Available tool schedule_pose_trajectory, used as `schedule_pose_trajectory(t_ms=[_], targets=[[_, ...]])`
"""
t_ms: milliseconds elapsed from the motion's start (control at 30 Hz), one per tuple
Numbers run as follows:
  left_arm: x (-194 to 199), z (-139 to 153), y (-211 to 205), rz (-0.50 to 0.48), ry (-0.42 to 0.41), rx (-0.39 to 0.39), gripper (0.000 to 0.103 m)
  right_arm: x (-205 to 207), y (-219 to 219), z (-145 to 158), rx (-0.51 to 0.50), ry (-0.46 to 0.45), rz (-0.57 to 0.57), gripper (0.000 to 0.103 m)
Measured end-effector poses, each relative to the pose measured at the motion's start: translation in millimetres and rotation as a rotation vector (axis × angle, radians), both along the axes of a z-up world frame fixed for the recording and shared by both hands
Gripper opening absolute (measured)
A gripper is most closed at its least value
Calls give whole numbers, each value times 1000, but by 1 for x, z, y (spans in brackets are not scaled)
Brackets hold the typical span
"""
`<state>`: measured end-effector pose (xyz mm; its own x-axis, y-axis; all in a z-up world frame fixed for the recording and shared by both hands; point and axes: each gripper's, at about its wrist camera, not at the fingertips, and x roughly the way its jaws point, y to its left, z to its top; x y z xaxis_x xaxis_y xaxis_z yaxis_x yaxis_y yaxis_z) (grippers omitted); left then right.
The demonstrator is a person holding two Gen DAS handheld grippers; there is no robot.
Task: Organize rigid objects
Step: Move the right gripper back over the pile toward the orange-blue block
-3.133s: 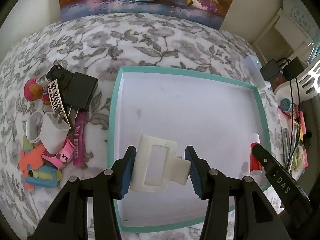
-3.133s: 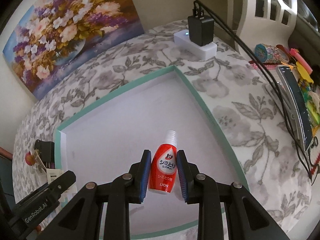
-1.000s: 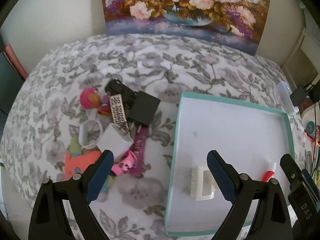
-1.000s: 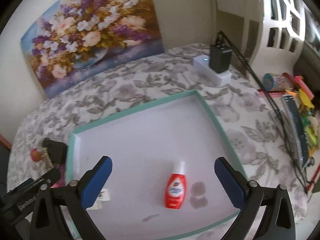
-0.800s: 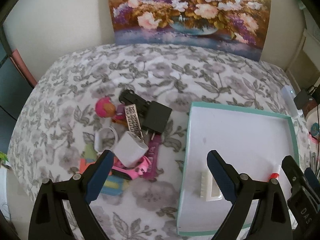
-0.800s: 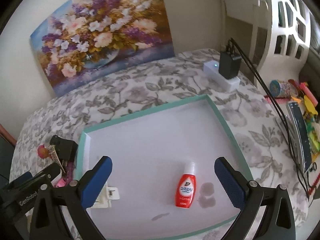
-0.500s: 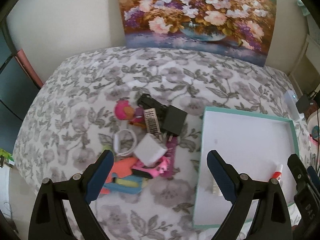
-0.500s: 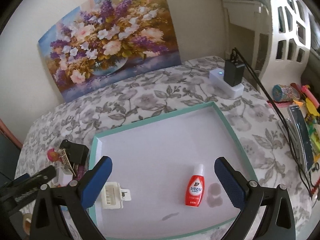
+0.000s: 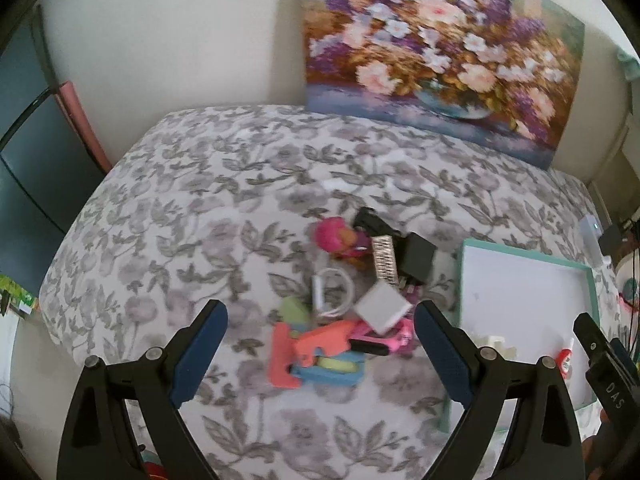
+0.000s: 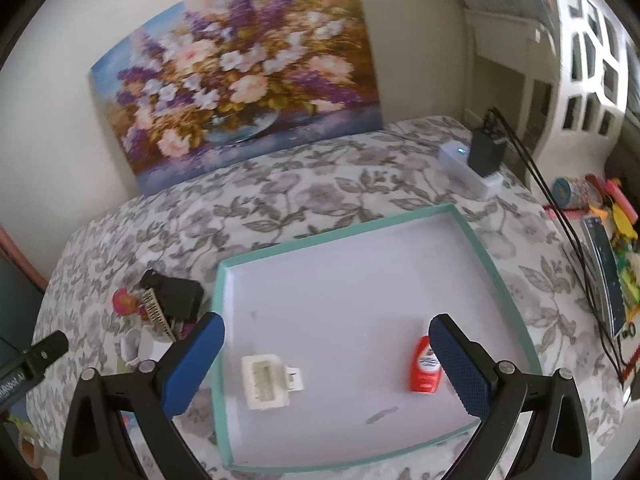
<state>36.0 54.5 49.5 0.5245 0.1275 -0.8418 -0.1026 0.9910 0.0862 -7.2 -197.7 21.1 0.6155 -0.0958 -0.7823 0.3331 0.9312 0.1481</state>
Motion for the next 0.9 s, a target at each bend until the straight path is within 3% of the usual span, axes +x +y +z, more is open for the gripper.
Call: schedule_pose_trajectory(t_ms=[233, 433, 733, 900], targets=[[-8, 1, 50, 92, -10, -15, 95, 8, 38, 7, 21, -9, 80, 103], [-7, -12, 86, 164, 36, -58, 95, 19, 80, 2, 29, 17, 174, 103], [1, -45, 111, 226, 143, -99, 95, 35, 140, -33, -7, 130, 317, 103], [8, -72, 120, 247, 233, -115, 95, 41, 164, -58, 57, 213, 370, 103]])
